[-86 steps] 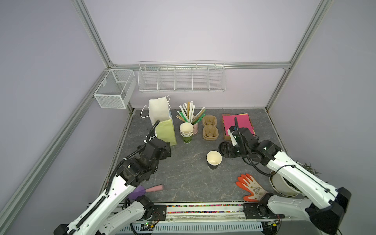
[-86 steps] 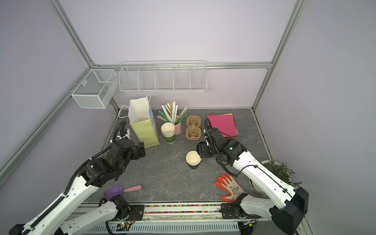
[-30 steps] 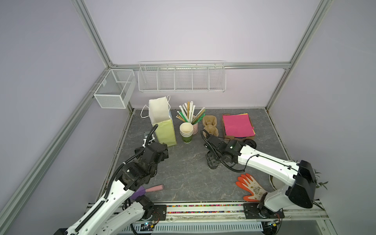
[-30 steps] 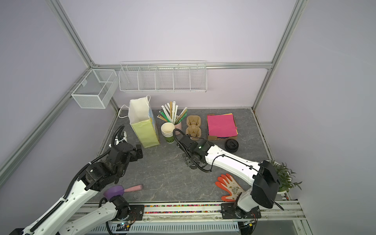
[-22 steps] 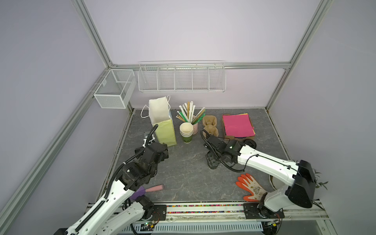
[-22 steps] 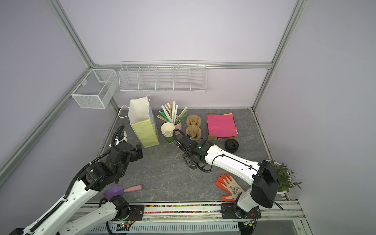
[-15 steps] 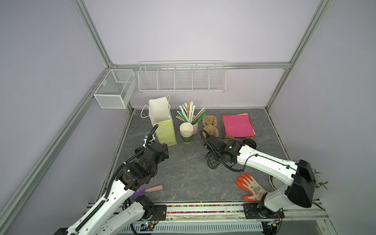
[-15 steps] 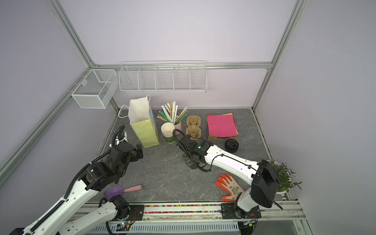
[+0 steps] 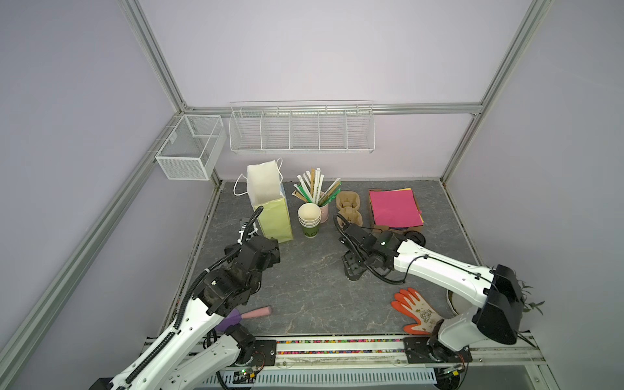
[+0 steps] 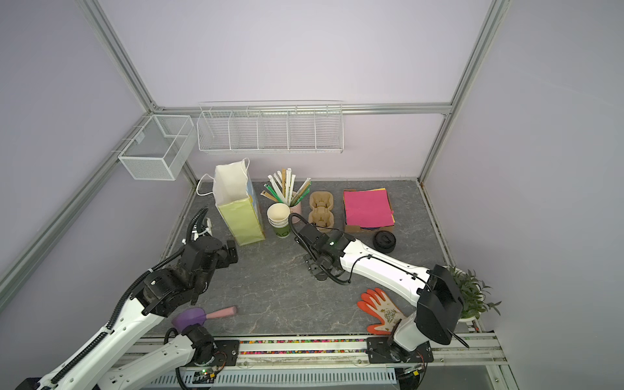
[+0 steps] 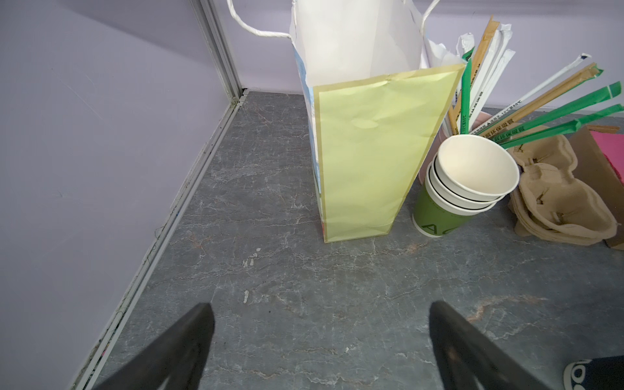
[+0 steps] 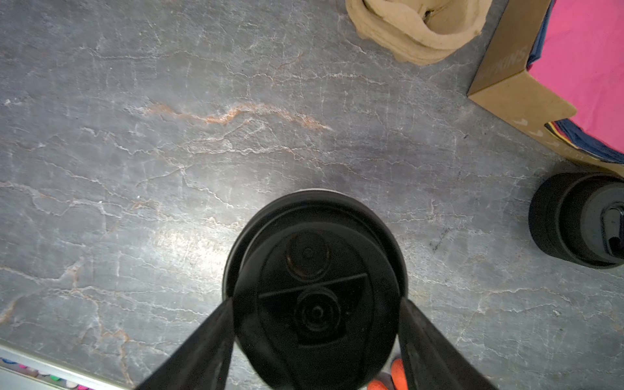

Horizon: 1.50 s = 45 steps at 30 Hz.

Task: Pack the takeout coffee
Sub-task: 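Lower the black lid onto the cup rim with the right gripper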

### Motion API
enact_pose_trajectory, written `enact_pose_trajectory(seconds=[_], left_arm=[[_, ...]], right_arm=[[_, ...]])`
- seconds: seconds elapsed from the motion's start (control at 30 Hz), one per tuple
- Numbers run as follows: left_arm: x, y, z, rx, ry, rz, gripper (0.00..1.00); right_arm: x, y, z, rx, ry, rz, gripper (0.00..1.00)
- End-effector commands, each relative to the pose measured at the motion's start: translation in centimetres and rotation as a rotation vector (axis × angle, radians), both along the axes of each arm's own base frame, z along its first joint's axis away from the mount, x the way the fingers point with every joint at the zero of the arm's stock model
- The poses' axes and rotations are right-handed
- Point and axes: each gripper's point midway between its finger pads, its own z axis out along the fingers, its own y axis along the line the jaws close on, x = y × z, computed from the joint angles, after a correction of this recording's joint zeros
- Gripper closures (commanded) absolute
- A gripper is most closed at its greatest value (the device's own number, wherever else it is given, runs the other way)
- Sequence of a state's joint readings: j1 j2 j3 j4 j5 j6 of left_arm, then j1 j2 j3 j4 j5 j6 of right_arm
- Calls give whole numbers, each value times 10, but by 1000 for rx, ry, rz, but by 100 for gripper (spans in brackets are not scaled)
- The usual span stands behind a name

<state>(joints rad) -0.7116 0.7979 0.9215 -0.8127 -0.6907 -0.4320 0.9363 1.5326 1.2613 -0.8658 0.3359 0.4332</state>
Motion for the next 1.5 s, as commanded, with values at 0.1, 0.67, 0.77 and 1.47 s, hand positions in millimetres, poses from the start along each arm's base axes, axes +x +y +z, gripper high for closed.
enact_pose_trajectory(seconds=[0.1, 0.67, 0.77, 1.47], left_arm=[[0, 2, -7, 26, 18, -1, 1], [-1, 3, -6, 25, 17, -1, 1], [-1, 3, -6, 25, 17, -1, 1], [-2, -7, -12, 6, 50, -46, 1]], right_arm=[[3, -4, 5, 15, -17, -11, 25], [0, -3, -8, 7, 20, -20, 23], [-2, -3, -15, 6, 37, -24, 23], [-22, -11, -51, -37, 210, -16, 25]])
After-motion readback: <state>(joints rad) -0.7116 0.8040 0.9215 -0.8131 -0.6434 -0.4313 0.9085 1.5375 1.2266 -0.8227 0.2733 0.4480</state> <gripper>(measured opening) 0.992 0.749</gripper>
